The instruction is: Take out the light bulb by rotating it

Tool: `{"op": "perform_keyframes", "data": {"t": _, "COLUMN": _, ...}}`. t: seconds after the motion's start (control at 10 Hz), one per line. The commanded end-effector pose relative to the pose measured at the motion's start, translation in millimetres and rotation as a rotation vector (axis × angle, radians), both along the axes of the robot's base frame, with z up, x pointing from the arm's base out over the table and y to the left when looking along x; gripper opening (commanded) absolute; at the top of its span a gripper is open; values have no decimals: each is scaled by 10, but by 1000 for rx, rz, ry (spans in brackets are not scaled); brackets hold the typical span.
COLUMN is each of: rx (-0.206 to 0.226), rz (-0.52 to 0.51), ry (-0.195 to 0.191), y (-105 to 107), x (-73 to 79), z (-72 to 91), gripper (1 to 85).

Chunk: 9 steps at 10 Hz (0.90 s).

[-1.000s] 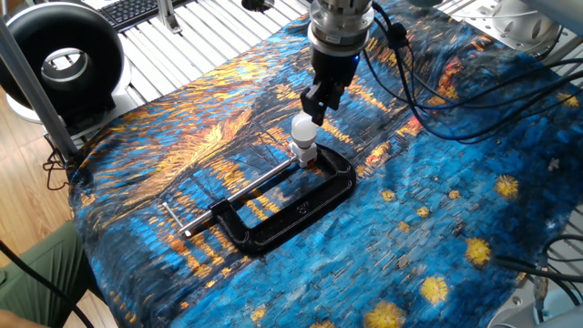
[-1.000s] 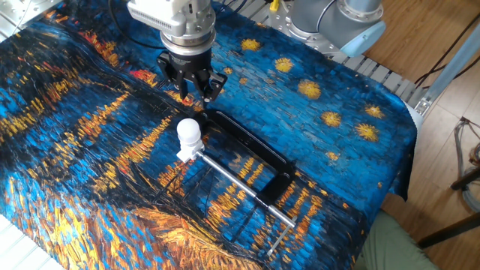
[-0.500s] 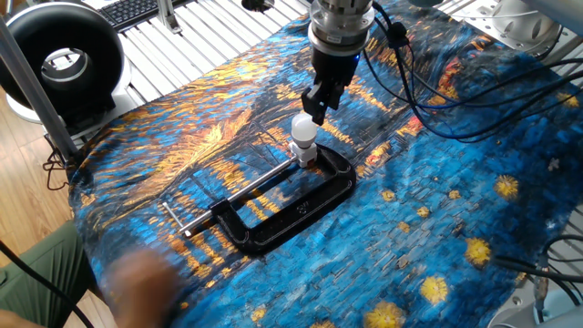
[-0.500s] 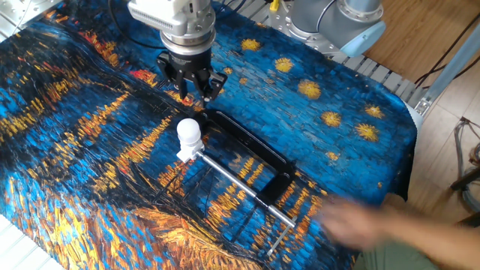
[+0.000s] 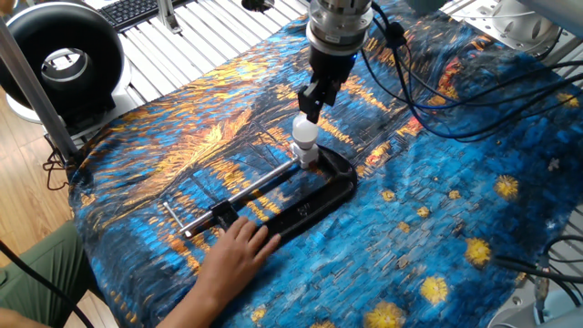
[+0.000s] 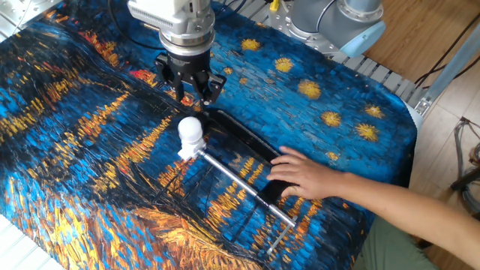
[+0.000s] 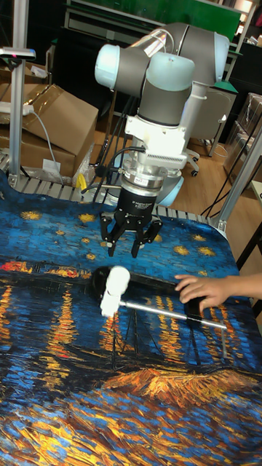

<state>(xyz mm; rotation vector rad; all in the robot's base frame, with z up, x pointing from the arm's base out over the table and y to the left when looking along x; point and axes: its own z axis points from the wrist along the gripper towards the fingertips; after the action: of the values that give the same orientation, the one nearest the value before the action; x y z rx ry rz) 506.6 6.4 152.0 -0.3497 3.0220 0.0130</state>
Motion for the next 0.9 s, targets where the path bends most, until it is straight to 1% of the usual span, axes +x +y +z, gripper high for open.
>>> {"op": "perform_keyframes", "data": {"t": 0.0, "rx": 22, "rz": 3, "ry": 3, "y": 189, "x": 189, "z": 3, "gripper": 517}}
{"op": "perform_keyframes", "data": {"t": 0.1, "rx": 23, "rz": 5, "ry": 5, "y": 245, "x": 263, "z": -18, "gripper": 517}}
{"op": "perform_keyframes", "data": {"t": 0.2, "rx": 21, "rz": 10, "ry": 5, "y": 255, "x": 270, "z": -29, "gripper": 513}}
{"op": "perform_keyframes", "data": {"t": 0.5, "rx": 21, "rz": 13, "ry": 2, "y": 166, "x": 186, "z": -51, "gripper": 510}}
{"op": "perform_keyframes", "data": {"t": 0.8, "rx": 25, "rz": 17, "ry": -11, "y": 148, "x": 97, "z": -84, "gripper": 510}}
